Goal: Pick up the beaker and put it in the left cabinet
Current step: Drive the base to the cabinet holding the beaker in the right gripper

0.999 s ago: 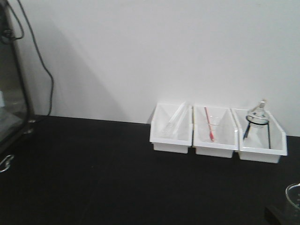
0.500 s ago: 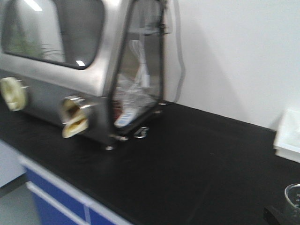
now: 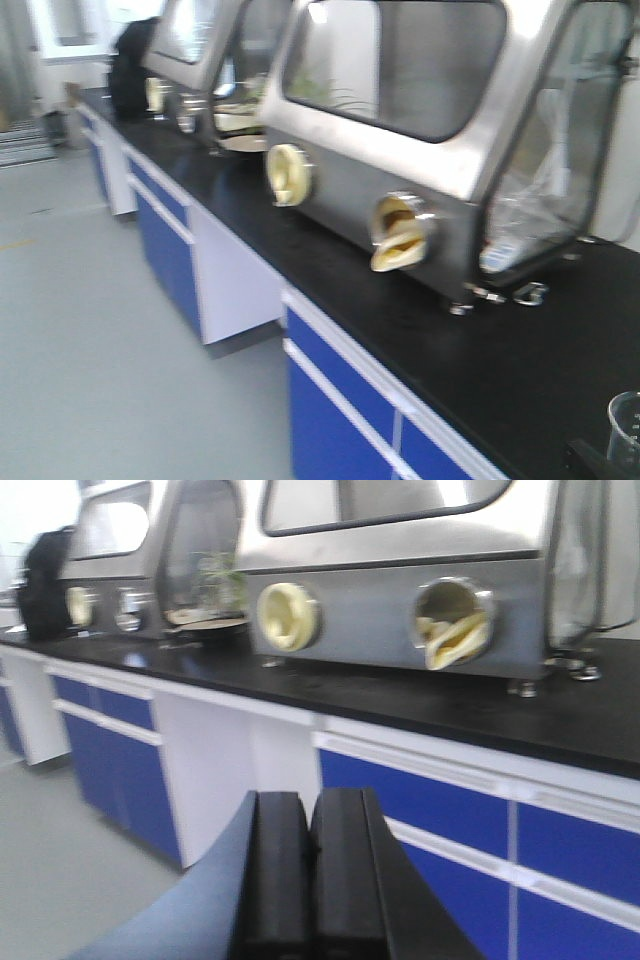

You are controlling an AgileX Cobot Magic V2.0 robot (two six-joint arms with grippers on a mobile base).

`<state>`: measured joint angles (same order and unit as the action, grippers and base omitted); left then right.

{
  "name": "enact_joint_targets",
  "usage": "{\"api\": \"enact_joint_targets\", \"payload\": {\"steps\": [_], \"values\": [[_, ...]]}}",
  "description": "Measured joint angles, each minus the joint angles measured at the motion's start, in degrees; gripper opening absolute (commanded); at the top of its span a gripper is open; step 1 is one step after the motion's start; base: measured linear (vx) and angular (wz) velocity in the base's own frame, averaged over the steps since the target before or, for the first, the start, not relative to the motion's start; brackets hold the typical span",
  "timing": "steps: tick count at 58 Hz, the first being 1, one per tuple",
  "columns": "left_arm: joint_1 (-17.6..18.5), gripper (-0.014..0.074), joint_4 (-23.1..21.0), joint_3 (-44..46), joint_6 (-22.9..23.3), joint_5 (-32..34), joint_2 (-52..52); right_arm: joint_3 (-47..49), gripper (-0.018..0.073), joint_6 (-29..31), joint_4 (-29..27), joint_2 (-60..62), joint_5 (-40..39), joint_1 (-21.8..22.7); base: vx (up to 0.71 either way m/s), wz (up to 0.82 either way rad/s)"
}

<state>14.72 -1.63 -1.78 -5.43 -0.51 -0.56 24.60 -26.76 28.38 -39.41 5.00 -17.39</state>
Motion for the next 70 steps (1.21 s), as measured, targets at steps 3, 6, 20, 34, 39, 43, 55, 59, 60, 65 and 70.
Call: {"api": "enact_joint_targets", "payload": {"steps": [3, 6, 20, 34, 39, 43, 55, 59, 60, 65, 70], "values": [[0.0, 0.0001, 0.0, 0.0, 0.0, 0.0, 0.0, 0.0, -0.0005, 0.0, 0.0, 0.0, 0.0, 0.0, -0.01, 0.69], [0.0, 0.0001, 0.0, 0.0, 0.0, 0.0, 0.0, 0.0, -0.0005, 0.0, 0.0, 0.0, 0.0, 0.0, 0.0, 0.64], [0.0, 0.0001, 0.0, 0.0, 0.0, 0.0, 0.0, 0.0, -0.0005, 0.0, 0.0, 0.0, 0.0, 0.0, 0.03, 0.53], [0.0, 0.0001, 0.0, 0.0, 0.0, 0.0, 0.0, 0.0, -0.0005, 0.0, 0.0, 0.0, 0.0, 0.0, 0.12, 0.53], [0.0, 0.0001, 0.0, 0.0, 0.0, 0.0, 0.0, 0.0, -0.0005, 0.0, 0.0, 0.0, 0.0, 0.0, 0.19, 0.59], [0.0, 0.0001, 0.0, 0.0, 0.0, 0.0, 0.0, 0.0, -0.0005, 0.0, 0.0, 0.0, 0.0, 0.0, 0.21, 0.57], [0.0, 0.0001, 0.0, 0.0, 0.0, 0.0, 0.0, 0.0, -0.0005, 0.0, 0.0, 0.0, 0.0, 0.0, 0.26, 0.46], [0.0, 0.0001, 0.0, 0.0, 0.0, 0.0, 0.0, 0.0, -0.0005, 0.0, 0.0, 0.0, 0.0, 0.0, 0.32, 0.34], [0.0, 0.0001, 0.0, 0.0, 0.0, 0.0, 0.0, 0.0, -0.0005, 0.0, 0.0, 0.0, 0.0, 0.0, 0.34, 0.29], [0.0, 0.0001, 0.0, 0.0, 0.0, 0.0, 0.0, 0.0, -0.0005, 0.0, 0.0, 0.0, 0.0, 0.0, 0.36, 0.23], [0.0, 0.0001, 0.0, 0.0, 0.0, 0.0, 0.0, 0.0, -0.0005, 0.0, 0.0, 0.0, 0.0, 0.0, 0.4, 0.16]]}}
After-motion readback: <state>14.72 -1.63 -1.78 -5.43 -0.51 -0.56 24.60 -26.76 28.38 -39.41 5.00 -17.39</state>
